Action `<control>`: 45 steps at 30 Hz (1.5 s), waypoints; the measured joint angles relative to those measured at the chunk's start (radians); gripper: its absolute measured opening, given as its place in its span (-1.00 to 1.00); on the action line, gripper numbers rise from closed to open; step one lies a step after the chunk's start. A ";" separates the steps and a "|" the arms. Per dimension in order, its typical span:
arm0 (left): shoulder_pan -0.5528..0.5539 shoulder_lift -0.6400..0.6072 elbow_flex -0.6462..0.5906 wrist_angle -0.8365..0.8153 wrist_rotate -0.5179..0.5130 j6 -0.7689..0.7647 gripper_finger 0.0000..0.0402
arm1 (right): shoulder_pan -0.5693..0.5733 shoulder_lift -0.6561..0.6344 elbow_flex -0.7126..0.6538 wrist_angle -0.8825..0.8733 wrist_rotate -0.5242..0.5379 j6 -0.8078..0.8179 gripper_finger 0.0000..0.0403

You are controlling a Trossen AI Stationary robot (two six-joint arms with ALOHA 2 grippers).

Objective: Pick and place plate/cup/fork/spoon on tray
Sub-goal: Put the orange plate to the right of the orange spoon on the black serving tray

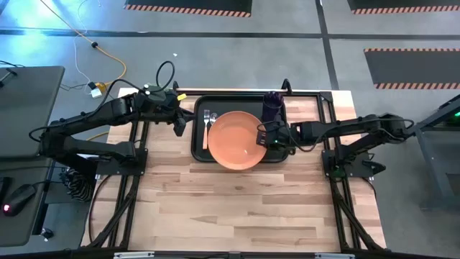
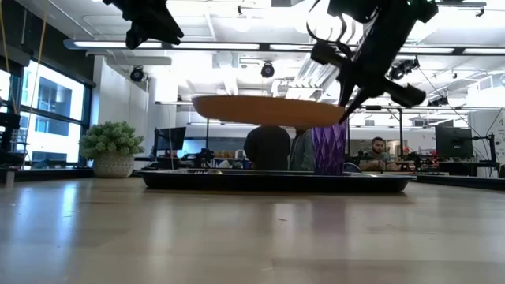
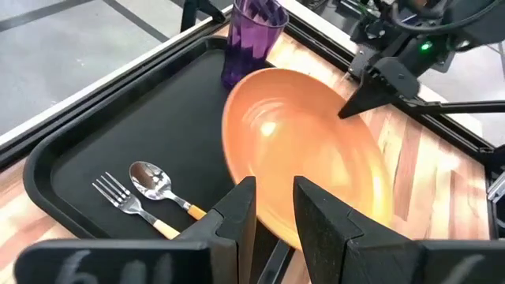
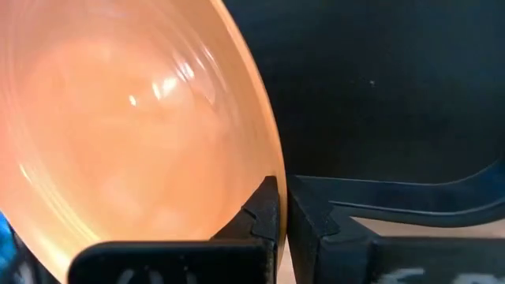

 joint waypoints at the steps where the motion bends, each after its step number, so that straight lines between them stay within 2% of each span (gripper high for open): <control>1: 0.000 0.000 0.000 0.000 0.000 0.008 -0.62 | 0.005 0.000 -0.017 0.018 0.014 0.041 -1.00; 5: 0.000 0.000 0.000 0.000 0.000 0.029 -0.62 | 0.020 0.005 -0.058 0.054 0.076 0.182 -1.00; 9: 0.000 0.000 0.000 0.000 0.000 0.030 -0.62 | 0.011 0.005 -0.077 0.058 0.096 0.248 -1.00; 21: 0.000 0.000 0.000 -0.004 0.005 0.041 -0.62 | -0.038 0.119 -0.080 0.128 0.044 0.248 -1.00; 38: 0.000 0.000 0.000 -0.011 0.006 0.056 -0.62 | -0.148 0.132 -0.080 0.117 0.007 0.163 -1.00; 45: 0.000 0.000 0.000 -0.011 0.005 0.057 -0.62 | -0.156 0.197 -0.079 0.145 -0.019 0.144 -1.00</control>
